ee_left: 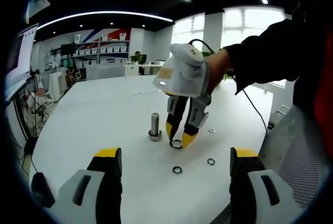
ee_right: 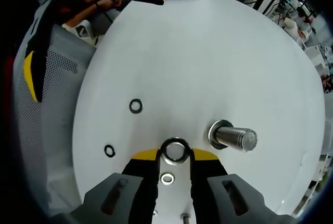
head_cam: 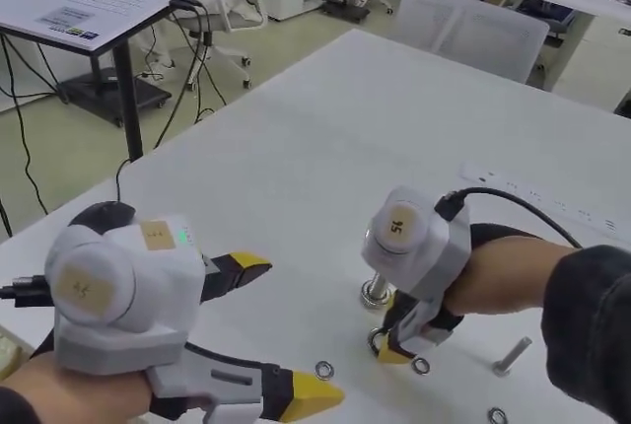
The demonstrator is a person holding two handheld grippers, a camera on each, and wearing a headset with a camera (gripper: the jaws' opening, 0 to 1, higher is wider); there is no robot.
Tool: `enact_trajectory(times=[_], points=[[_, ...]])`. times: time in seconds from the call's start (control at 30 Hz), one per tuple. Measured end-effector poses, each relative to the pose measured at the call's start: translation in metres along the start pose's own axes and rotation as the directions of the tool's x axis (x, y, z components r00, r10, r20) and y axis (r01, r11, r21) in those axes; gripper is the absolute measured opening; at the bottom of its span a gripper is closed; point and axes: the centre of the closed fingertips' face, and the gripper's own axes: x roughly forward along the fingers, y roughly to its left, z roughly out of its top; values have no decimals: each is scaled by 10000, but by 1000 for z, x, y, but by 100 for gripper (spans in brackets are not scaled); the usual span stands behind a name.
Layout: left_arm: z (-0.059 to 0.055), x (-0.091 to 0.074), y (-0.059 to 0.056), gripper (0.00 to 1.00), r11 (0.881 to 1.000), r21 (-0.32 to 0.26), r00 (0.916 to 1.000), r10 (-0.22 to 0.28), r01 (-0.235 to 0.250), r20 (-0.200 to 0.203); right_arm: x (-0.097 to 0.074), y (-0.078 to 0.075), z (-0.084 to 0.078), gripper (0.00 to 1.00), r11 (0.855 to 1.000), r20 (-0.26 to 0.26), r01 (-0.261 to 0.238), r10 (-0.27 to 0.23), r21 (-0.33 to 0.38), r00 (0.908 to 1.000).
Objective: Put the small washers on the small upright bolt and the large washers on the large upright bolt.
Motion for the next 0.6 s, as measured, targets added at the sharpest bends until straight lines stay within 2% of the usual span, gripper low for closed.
enact_trajectory(times=[0.37,0.6], points=[[1,3,-2,85,9999,59,9999,-114,114,5,-20,-3,-9,23,9999,-140,156,-155,64,9998],[2,4,-1,85,9999,61,9999,-134,134,58,-39,-9,-16,23,9992,-198,391,-389,124,9990]])
